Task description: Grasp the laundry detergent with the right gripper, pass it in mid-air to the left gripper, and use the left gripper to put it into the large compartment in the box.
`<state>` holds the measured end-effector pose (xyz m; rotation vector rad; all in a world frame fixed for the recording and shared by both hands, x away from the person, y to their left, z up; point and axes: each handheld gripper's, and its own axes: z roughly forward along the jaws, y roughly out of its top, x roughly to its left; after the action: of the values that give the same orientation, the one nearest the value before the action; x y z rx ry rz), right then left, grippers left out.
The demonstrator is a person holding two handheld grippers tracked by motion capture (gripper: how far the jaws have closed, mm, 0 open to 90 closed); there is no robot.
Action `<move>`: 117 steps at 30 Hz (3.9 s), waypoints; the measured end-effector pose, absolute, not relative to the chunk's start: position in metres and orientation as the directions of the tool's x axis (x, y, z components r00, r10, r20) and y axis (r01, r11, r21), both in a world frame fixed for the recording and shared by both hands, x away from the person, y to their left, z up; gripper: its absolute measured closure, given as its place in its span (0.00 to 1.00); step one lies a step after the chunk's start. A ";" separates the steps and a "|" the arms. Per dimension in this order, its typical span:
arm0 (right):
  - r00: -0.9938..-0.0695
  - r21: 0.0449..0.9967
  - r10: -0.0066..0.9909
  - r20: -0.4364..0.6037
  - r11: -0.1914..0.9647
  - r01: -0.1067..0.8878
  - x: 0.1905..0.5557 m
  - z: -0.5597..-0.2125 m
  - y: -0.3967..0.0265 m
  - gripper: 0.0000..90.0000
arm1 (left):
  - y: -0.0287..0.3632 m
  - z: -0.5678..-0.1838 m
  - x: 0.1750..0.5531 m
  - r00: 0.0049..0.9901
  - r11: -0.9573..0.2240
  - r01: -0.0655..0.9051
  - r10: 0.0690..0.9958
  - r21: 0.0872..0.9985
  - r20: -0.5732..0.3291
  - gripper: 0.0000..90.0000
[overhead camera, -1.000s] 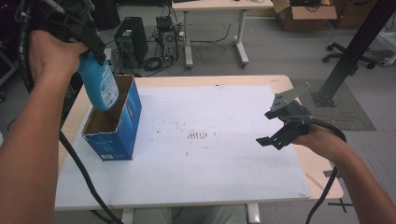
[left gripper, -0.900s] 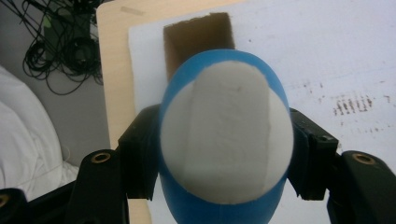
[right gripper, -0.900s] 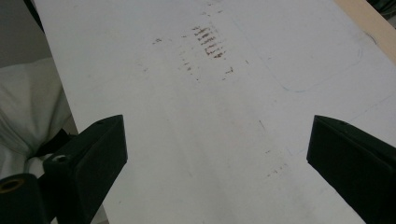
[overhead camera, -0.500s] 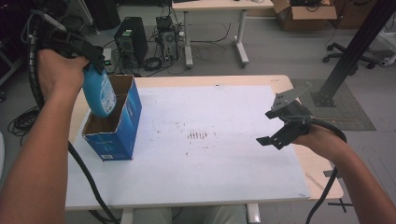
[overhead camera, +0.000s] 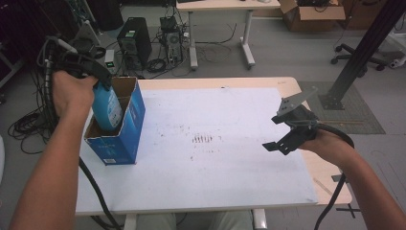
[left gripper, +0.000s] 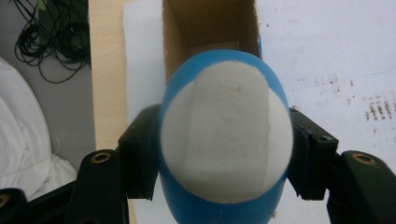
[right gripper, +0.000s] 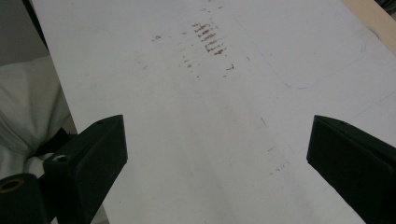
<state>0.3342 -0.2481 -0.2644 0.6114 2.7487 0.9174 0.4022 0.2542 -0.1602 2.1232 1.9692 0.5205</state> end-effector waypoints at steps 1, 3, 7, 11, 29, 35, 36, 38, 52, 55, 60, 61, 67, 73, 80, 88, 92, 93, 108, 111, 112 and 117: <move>-0.899 0.607 0.436 -0.039 0.725 0.325 0.334 -0.265 -0.248 0.05 | 0.255 -0.163 0.402 0.049 -0.091 0.921 0.992 0.379 0.118 0.42; -0.899 0.606 0.437 -0.038 0.725 0.327 0.334 -0.266 -0.248 0.05 | 0.256 -0.169 0.403 0.047 -0.088 0.922 0.992 0.378 0.116 0.42; -0.898 0.605 0.439 -0.037 0.725 0.329 0.334 -0.266 -0.248 0.05 | 0.258 -0.181 0.404 0.052 -0.093 0.924 0.991 0.372 0.120 0.42; -0.896 0.603 0.443 -0.033 0.723 0.336 0.334 -0.267 -0.249 0.05 | 0.259 -0.192 0.404 0.053 -0.093 0.926 0.992 0.367 0.117 0.42; -0.893 0.599 0.448 -0.029 0.724 0.344 0.333 -0.272 -0.251 0.05 | 0.259 -0.233 0.407 0.062 -0.101 0.928 0.991 0.359 0.120 0.42; -0.891 0.598 0.453 -0.028 0.722 0.348 0.333 -0.273 -0.252 0.05 | 0.260 -0.244 0.407 0.067 -0.107 0.928 0.990 0.357 0.122 0.42; -0.891 0.598 0.453 -0.027 0.722 0.349 0.333 -0.273 -0.252 0.05 | 0.260 -0.246 0.407 0.069 -0.109 0.928 0.990 0.357 0.123 0.42; -0.891 0.599 0.453 -0.026 0.721 0.350 0.333 -0.274 -0.252 0.05 | 0.260 -0.249 0.408 0.070 -0.110 0.928 0.990 0.357 0.122 0.42; -0.889 0.597 0.458 -0.022 0.719 0.356 0.333 -0.277 -0.253 0.06 | 0.260 -0.268 0.409 0.086 -0.120 0.936 0.990 0.330 0.116 0.42; -0.888 0.597 0.459 -0.021 0.718 0.357 0.332 -0.276 -0.254 0.06 | 0.261 -0.272 0.409 0.090 -0.122 0.938 0.989 0.323 0.113 0.42; -0.886 0.596 0.463 -0.020 0.717 0.361 0.332 -0.276 -0.255 0.06 | 0.264 -0.278 0.409 0.093 -0.123 0.938 0.990 0.325 0.106 0.42; -0.886 0.597 0.463 -0.020 0.717 0.361 0.332 -0.276 -0.255 0.06 | 0.264 -0.277 0.409 0.094 -0.124 0.938 0.990 0.325 0.106 0.42; -0.888 0.595 0.459 -0.020 0.719 0.359 0.331 -0.277 -0.253 0.06 | 0.263 -0.278 0.410 0.102 -0.131 0.939 0.989 0.318 0.107 0.42; -0.887 0.594 0.462 -0.017 0.718 0.362 0.330 -0.278 -0.253 0.06 | 0.265 -0.279 0.410 0.104 -0.129 0.936 0.990 0.328 0.092 0.42; -0.888 0.594 0.460 -0.017 0.719 0.361 0.330 -0.279 -0.254 0.06 | 0.271 -0.271 0.409 0.105 -0.118 0.928 0.993 0.352 0.058 0.32; -0.890 0.595 0.456 -0.021 0.721 0.355 0.329 -0.277 -0.253 0.06 | 0.276 -0.259 0.407 0.099 -0.094 0.922 0.995 0.376 0.005 0.22; -0.889 0.596 0.457 -0.022 0.720 0.355 0.328 -0.276 -0.252 0.06 | 0.275 -0.248 0.405 0.112 -0.102 0.916 0.994 0.389 -0.004 0.19; -0.889 0.596 0.457 -0.023 0.720 0.355 0.328 -0.276 -0.253 0.06 | 0.275 -0.244 0.404 0.118 -0.108 0.914 0.993 0.392 0.000 0.19; -0.889 0.605 0.457 -0.039 0.718 0.343 0.323 -0.267 -0.251 0.06 | 0.254 -0.181 0.386 0.233 -0.225 0.860 0.972 0.459 0.040 0.18; -0.887 0.607 0.459 -0.042 0.717 0.343 0.321 -0.265 -0.252 0.06 | 0.243 -0.169 0.381 0.275 -0.265 0.842 0.960 0.470 0.048 0.17; -0.887 0.607 0.460 -0.042 0.717 0.343 0.321 -0.265 -0.253 0.06 | 0.240 -0.165 0.380 0.287 -0.275 0.837 0.957 0.474 0.049 0.17; -0.886 0.610 0.462 -0.045 0.714 0.342 0.318 -0.263 -0.254 0.06 | 0.223 -0.154 0.372 0.360 -0.335 0.814 0.932 0.475 0.040 0.12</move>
<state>0.3181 -0.2544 -0.2626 0.6466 2.7256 0.9127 0.3722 0.2225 -0.1542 2.2527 1.5282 0.4344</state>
